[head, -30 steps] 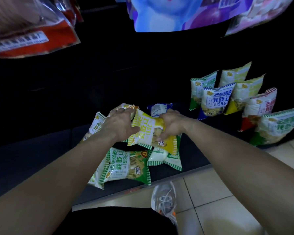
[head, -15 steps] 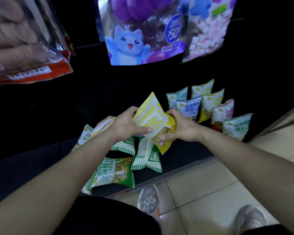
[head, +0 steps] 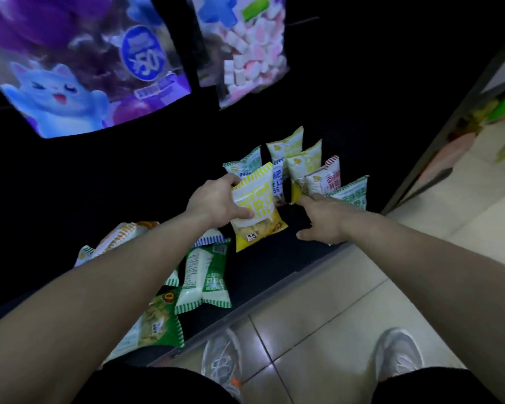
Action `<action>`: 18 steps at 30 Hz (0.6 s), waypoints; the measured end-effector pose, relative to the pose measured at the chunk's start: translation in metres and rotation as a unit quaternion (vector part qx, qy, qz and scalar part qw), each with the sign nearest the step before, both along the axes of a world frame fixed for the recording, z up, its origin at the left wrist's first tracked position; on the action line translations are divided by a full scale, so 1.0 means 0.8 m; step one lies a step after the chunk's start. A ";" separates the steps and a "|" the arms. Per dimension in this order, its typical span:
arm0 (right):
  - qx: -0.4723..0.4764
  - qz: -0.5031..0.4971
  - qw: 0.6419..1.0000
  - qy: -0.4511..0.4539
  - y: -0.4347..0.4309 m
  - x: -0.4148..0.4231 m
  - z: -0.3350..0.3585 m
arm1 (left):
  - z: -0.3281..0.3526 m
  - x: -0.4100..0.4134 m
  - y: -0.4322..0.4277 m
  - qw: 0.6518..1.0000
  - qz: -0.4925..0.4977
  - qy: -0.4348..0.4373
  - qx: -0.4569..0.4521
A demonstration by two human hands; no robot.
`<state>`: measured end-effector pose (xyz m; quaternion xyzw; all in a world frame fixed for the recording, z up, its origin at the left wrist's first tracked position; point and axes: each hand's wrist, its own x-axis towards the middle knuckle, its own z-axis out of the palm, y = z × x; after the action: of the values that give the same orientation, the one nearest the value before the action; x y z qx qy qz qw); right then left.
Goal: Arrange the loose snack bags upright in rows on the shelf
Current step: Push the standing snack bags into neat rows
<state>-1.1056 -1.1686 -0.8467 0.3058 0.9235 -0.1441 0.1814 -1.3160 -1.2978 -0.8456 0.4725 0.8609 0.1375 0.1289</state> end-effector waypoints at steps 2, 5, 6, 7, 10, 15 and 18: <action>0.005 -0.003 1.000 -0.008 0.020 0.013 -0.008 | -0.022 0.003 0.029 0.999 -0.016 0.023 -0.028; 0.012 -0.003 1.000 -0.007 0.045 0.035 -0.023 | -0.056 0.010 0.069 0.997 -0.030 0.035 -0.058; 0.008 -0.010 1.000 -0.007 0.052 0.042 -0.028 | -0.067 0.012 0.080 0.997 -0.032 0.036 -0.066; 0.002 -0.020 1.000 -0.011 0.059 0.048 -0.033 | -0.077 0.013 0.090 0.996 -0.034 0.039 -0.071; -0.010 -0.043 0.998 -0.039 0.075 0.059 -0.050 | -0.105 0.019 0.112 0.996 -0.024 0.038 -0.073; -0.016 -0.041 0.997 -0.062 0.081 0.068 -0.068 | -0.131 0.025 0.130 0.998 0.001 0.022 -0.060; -0.010 -0.038 0.998 -0.058 0.079 0.069 -0.070 | -0.133 0.027 0.138 0.999 -0.008 0.023 -0.040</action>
<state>-1.0504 -1.1052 -0.9028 0.3470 0.8975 -0.1417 0.2322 -1.2941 -1.1876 -0.9520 0.4771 0.8645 0.0909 0.1294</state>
